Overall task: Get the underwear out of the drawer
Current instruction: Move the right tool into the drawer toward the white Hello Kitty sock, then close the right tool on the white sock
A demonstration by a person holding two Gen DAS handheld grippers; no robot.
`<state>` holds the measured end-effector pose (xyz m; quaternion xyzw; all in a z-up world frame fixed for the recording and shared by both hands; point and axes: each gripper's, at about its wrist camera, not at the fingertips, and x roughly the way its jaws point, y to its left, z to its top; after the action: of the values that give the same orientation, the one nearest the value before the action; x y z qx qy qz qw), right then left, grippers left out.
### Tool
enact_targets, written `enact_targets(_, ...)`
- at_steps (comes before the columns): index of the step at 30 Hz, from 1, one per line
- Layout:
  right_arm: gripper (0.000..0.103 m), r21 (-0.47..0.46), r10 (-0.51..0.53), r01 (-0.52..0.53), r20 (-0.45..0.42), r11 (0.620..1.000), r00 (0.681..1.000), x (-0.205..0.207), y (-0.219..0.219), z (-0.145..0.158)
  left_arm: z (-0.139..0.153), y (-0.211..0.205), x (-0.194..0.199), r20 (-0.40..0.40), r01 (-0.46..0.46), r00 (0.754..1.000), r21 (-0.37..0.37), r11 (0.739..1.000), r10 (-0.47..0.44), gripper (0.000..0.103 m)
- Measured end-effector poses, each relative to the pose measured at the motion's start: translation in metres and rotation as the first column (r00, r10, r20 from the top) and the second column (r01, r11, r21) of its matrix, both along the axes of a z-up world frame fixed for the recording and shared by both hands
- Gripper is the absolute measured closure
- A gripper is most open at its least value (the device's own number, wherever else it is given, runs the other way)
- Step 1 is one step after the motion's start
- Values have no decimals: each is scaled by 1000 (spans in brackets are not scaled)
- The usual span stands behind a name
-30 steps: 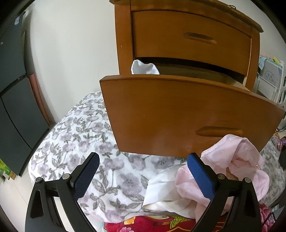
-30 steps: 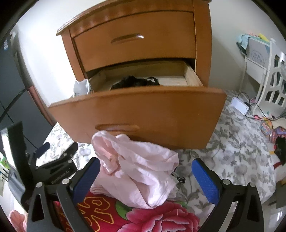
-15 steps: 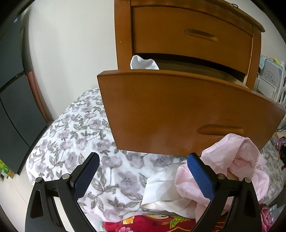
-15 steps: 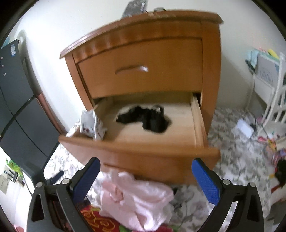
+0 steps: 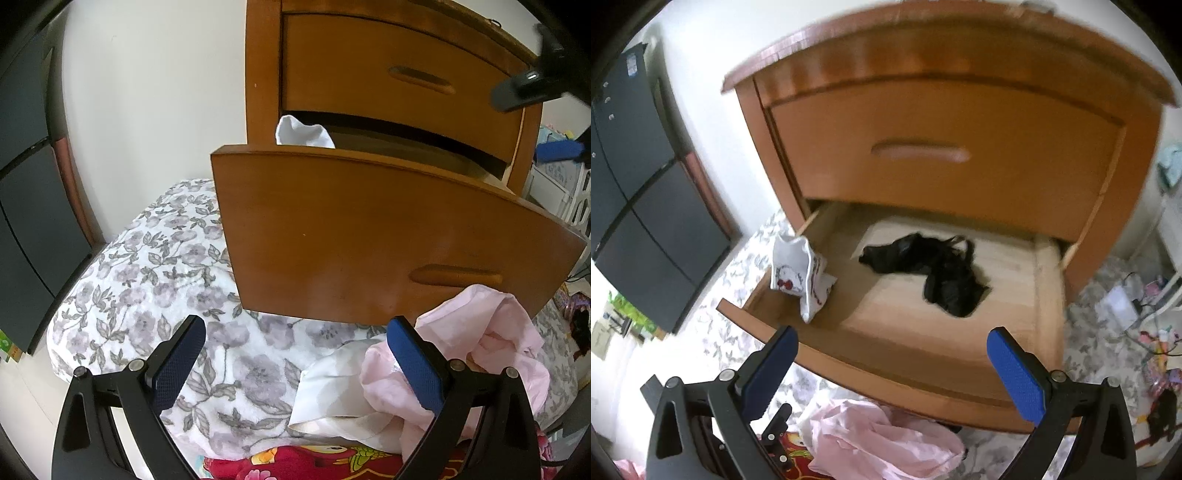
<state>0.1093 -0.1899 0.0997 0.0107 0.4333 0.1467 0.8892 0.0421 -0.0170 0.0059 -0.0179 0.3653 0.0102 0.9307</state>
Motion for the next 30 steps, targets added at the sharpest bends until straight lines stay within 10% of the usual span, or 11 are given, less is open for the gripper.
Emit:
enact_targets(16, 0, -28, 157, -164, -184, 986, 970, 79, 75, -26, -4, 3, 4, -22, 0, 1000, -23, 1000, -1, 4)
enact_targets(30, 37, -47, 211, -230, -260, 972, 942, 121, 130, -65, -9, 4, 9, -50, 16, 999, -48, 999, -18, 4)
